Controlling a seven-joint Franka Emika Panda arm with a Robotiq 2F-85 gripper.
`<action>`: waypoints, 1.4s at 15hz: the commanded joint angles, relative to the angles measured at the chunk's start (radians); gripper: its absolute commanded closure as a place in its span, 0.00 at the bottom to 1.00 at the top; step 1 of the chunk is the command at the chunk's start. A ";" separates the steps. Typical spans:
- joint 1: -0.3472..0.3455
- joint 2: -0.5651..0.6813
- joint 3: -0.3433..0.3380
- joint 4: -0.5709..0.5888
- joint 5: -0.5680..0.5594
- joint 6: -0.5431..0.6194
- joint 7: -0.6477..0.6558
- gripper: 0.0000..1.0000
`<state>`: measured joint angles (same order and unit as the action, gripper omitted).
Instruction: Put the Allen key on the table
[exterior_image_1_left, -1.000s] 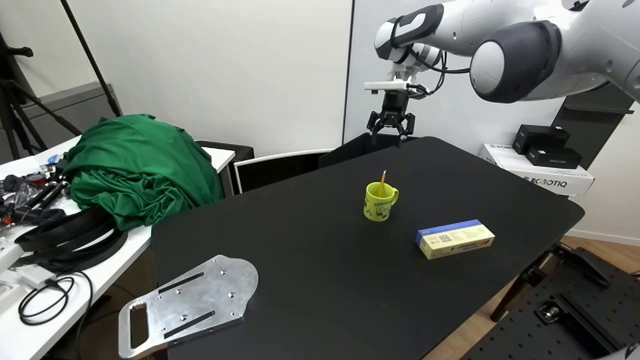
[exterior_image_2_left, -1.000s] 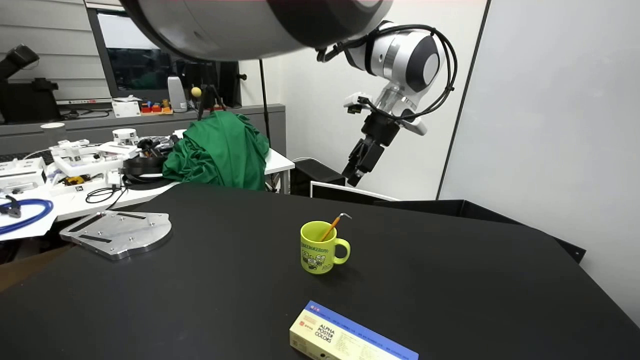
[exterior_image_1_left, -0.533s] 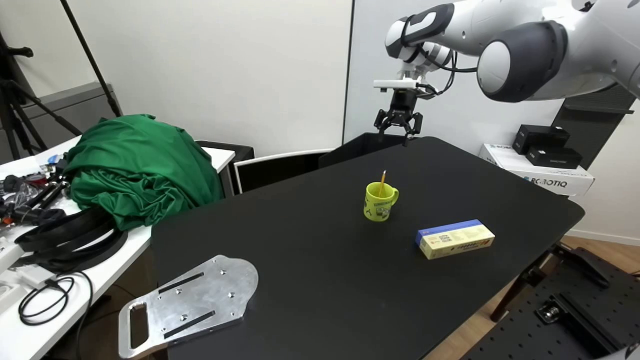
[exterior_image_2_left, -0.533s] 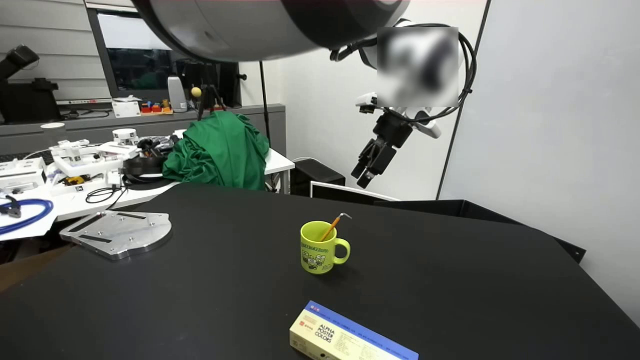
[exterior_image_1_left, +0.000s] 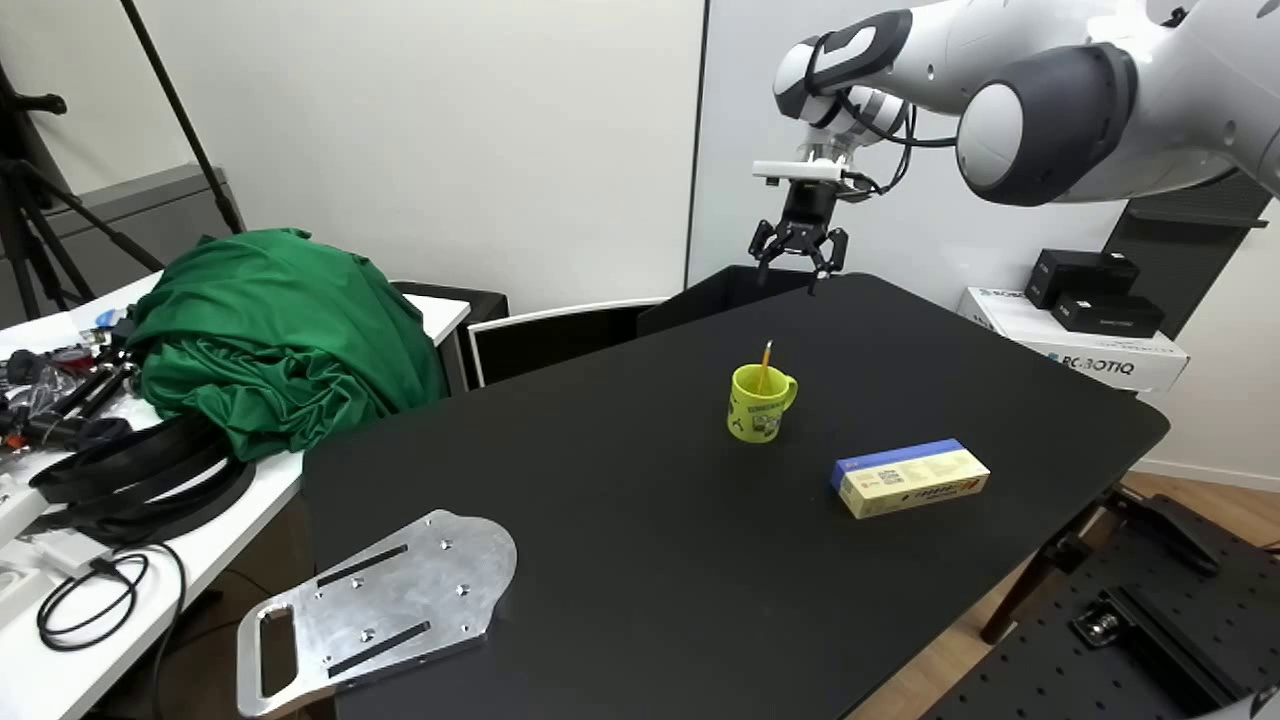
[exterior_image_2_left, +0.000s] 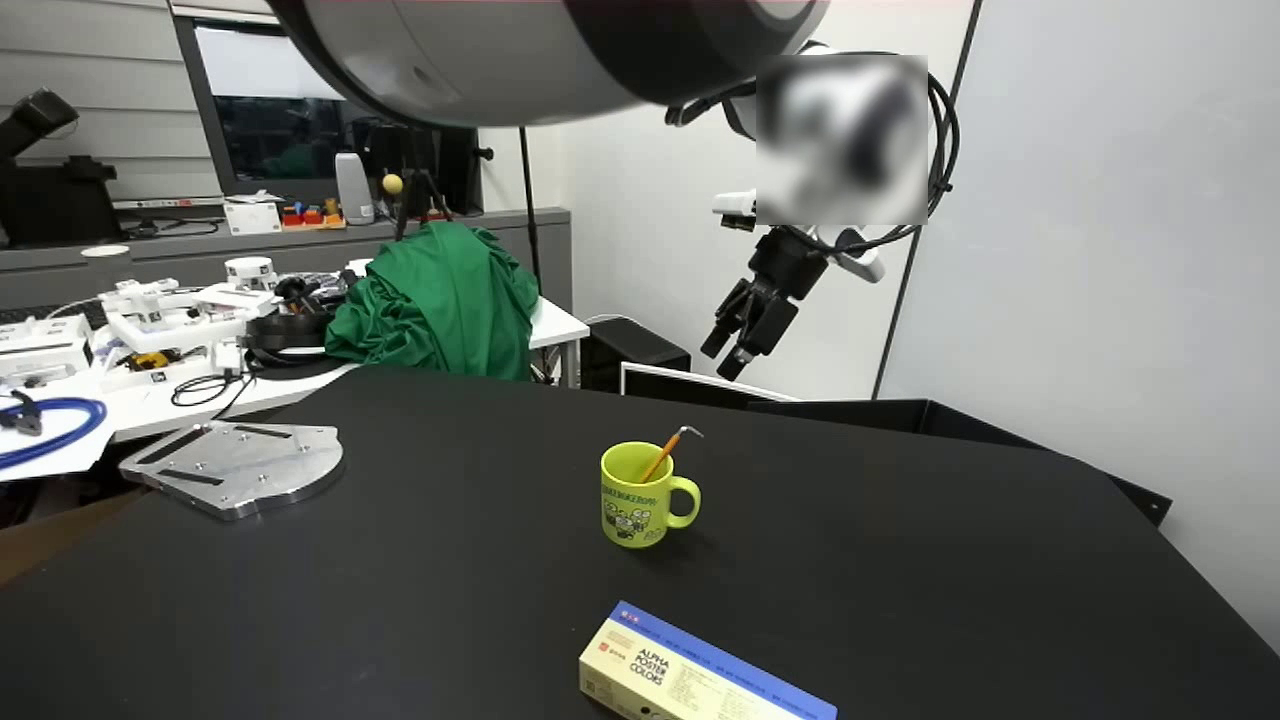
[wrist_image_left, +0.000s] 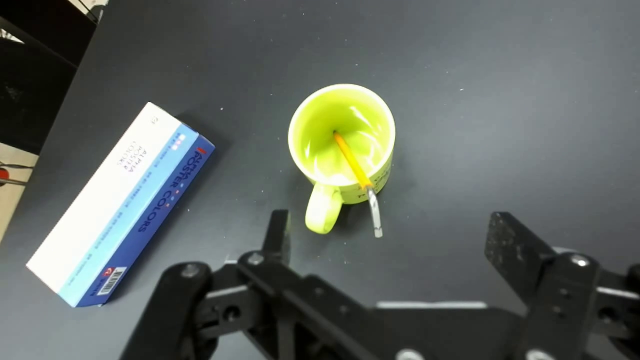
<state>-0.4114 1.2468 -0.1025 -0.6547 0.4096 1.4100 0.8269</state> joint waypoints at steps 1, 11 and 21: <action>0.000 0.000 0.000 0.000 0.000 0.000 -0.001 0.00; -0.002 0.044 -0.003 -0.006 -0.002 0.024 -0.002 0.00; 0.019 0.098 0.003 -0.008 0.005 0.036 0.018 0.00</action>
<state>-0.4002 1.3372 -0.1027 -0.6694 0.4090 1.4414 0.8206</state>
